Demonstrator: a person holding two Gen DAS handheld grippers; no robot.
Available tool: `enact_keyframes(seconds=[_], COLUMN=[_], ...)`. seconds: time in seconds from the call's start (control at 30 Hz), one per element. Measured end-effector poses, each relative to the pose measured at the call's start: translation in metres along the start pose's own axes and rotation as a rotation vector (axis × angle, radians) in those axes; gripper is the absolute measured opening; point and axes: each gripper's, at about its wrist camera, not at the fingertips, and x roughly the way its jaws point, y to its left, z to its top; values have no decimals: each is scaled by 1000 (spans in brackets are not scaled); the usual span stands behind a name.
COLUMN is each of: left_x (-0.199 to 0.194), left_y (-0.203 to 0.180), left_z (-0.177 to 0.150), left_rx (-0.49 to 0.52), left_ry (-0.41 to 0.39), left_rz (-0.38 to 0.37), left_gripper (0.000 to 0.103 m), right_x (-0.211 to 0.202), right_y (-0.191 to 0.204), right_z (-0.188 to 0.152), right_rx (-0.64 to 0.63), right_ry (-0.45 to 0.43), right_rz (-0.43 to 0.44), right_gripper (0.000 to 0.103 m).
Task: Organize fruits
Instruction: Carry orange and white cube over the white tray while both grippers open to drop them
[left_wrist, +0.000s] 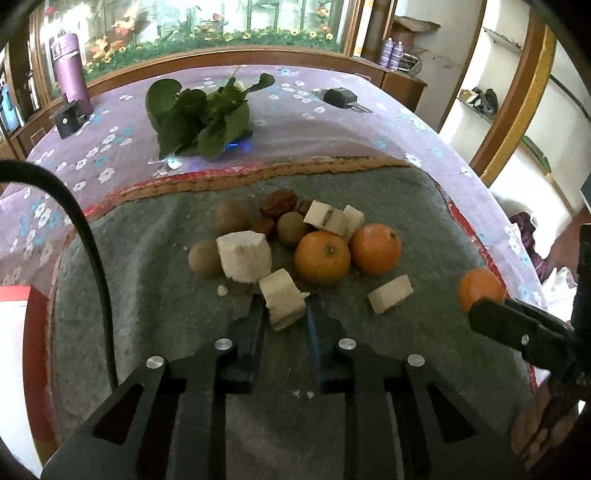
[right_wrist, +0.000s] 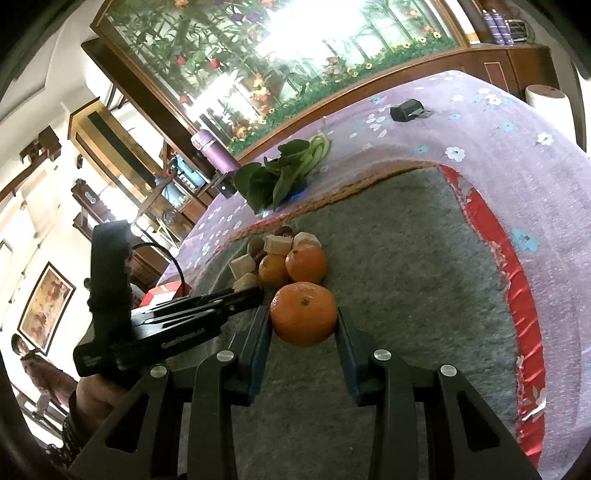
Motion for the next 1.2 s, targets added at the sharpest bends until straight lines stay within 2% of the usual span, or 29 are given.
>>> enact_keyframes(seconds=[0.3, 0.37, 0.5, 0.67, 0.8, 0.83, 1.0, 1.03, 1.2], left_x=[-14, -24, -52, -108, -145, -154, -165, -165, -152], left_y=[7, 10, 24, 57, 102, 116, 159, 169, 196], left_z=[-11, -16, -28, -55, -83, -92, -124, -130, -147], left_rx=[-2, -7, -37, -82, -151, -173, -245, -258, -308], left_ry=[-44, -61, -107, -201, -228, -228, -210, -198, -125], left_rz=[-1, 10, 23, 154, 292, 340, 478, 514, 596], left_gripper=[16, 16, 16, 16, 16, 16, 16, 17, 17], right_x=[1, 1, 6, 34, 72, 84, 136, 143, 185], right_y=[9, 13, 42, 102, 160, 176, 247, 258, 290], right_z=[0, -1, -3, 0, -3, -5, -33, -40, -77], right_rx=[-31, -46, -158, -264, -352, -376, -470, -489, -533], right_ry=[-16, -20, -15, 49, 121, 142, 241, 260, 369], right_rz=[14, -4, -57, 40, 146, 170, 263, 268, 235], right_gripper=[36, 36, 36, 35, 35, 35, 35, 35, 36])
